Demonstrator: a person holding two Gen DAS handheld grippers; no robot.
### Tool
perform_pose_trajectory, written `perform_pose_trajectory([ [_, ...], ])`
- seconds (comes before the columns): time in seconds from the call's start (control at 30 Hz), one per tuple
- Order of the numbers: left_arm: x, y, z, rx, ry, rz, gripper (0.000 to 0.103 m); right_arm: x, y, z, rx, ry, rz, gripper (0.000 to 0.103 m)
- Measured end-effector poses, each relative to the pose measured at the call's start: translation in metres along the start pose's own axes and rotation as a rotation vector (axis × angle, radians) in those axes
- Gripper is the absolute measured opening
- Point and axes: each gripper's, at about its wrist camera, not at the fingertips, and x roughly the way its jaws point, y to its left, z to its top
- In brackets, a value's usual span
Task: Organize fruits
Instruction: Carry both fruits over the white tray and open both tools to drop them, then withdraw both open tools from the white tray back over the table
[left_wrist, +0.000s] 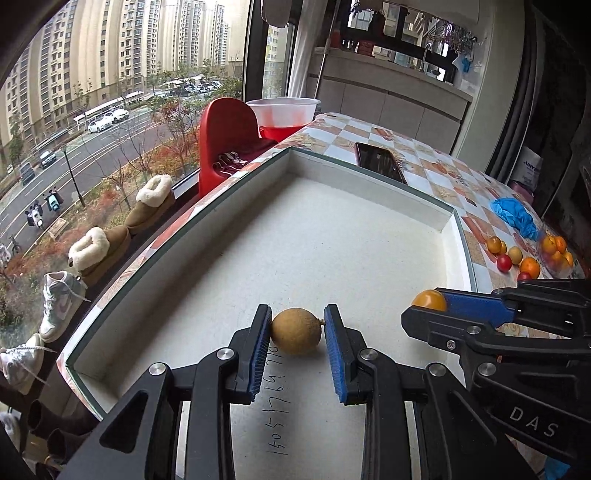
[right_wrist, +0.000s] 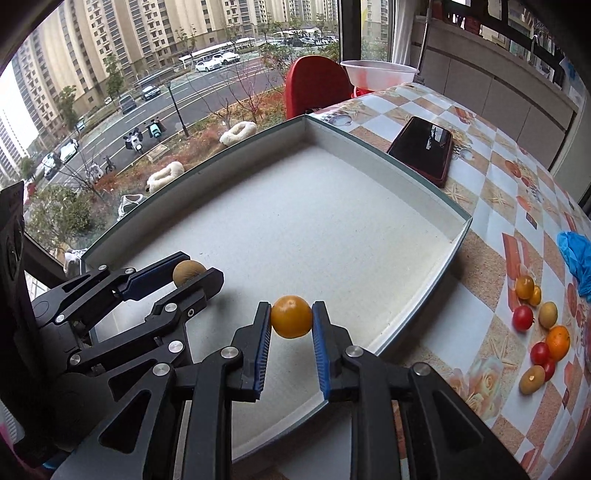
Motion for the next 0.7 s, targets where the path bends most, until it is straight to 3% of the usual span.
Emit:
perform_pose_trajectory([
  [0.17, 0.0, -0.001, -0.002, 0.003, 0.001, 0.012, 0.031, 0.001, -0.001, -0.001, 0.0, 0.012, 0.008, 0.027],
  [0.3, 0.002, -0.002, -0.002, -0.001, 0.013, 0.031, 0.033, -0.001, -0.009, 0.0, 0.024, -0.001, -0.022, 0.04],
  [0.43, -0.003, 0.003, -0.001, -0.055, -0.005, 0.079, 0.068, -0.014, -0.03, -0.001, 0.108, -0.041, 0.009, 0.059],
  [0.5, -0.005, 0.004, -0.001, -0.067, -0.011, 0.068, 0.078, -0.023, -0.037, -0.001, 0.141, -0.076, 0.012, 0.09],
  [0.53, -0.005, 0.004, 0.0, -0.067, -0.01, 0.061, 0.083, -0.027, -0.041, -0.001, 0.158, -0.093, -0.008, 0.093],
  [0.63, -0.008, -0.004, -0.001, -0.035, -0.008, 0.072, 0.084, -0.041, -0.054, -0.007, 0.2, -0.145, -0.024, 0.095],
  [0.7, -0.01, -0.01, -0.001, -0.017, -0.004, 0.073, 0.084, -0.047, -0.065, -0.012, 0.228, -0.158, -0.041, 0.103],
])
